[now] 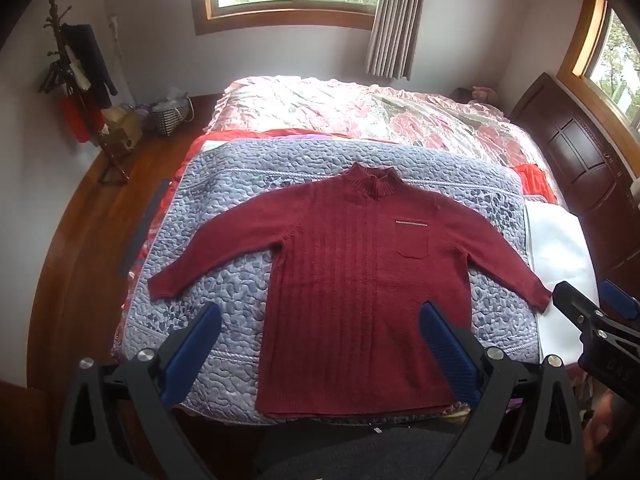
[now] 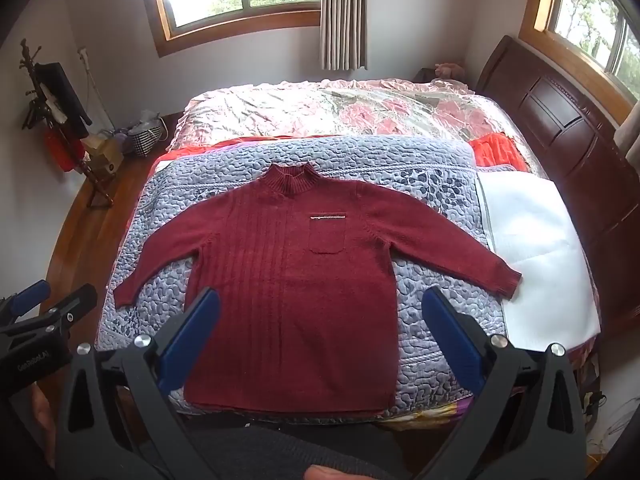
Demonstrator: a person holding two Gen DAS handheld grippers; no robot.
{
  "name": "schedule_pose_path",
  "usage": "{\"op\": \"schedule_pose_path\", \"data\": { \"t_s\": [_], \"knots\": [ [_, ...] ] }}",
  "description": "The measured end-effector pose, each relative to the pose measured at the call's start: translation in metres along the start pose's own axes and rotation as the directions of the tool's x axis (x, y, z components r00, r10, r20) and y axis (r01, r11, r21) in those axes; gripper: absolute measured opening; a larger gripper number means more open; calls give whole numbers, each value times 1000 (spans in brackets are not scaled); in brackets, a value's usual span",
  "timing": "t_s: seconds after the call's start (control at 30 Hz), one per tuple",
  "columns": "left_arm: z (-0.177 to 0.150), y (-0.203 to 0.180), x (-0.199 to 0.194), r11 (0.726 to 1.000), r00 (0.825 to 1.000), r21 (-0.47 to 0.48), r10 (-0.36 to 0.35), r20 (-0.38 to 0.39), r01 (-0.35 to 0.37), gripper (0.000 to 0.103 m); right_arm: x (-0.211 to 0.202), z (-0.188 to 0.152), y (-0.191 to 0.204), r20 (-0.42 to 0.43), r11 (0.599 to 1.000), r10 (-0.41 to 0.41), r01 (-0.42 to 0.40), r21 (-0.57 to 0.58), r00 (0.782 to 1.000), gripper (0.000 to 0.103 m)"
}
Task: Fold small clothes
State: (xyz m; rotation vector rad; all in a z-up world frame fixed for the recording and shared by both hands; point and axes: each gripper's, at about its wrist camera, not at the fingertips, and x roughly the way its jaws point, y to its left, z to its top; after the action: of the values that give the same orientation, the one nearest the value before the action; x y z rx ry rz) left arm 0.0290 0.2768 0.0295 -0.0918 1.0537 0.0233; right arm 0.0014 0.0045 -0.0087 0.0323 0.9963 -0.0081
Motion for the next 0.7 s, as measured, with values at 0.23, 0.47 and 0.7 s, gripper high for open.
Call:
{"op": "schedule_pose_path", "data": {
  "t_s": [0.23,0.47,0.7],
  "knots": [
    [0,-2,-2,1000,1000,2,1,-2,-1,99,1,0,0,-3,1000,2,-2,0,1000,100],
    [0,-4,-2,1000,1000,3,1,-2,-1,99,0,0,-1,-3,1000,3,-3,2,1000,100],
    [2,-3,-2,1000,1000,3,2,-2,-2,99,2,-2,-1,-3,1000,3,-3,6,1000,100]
  ]
}}
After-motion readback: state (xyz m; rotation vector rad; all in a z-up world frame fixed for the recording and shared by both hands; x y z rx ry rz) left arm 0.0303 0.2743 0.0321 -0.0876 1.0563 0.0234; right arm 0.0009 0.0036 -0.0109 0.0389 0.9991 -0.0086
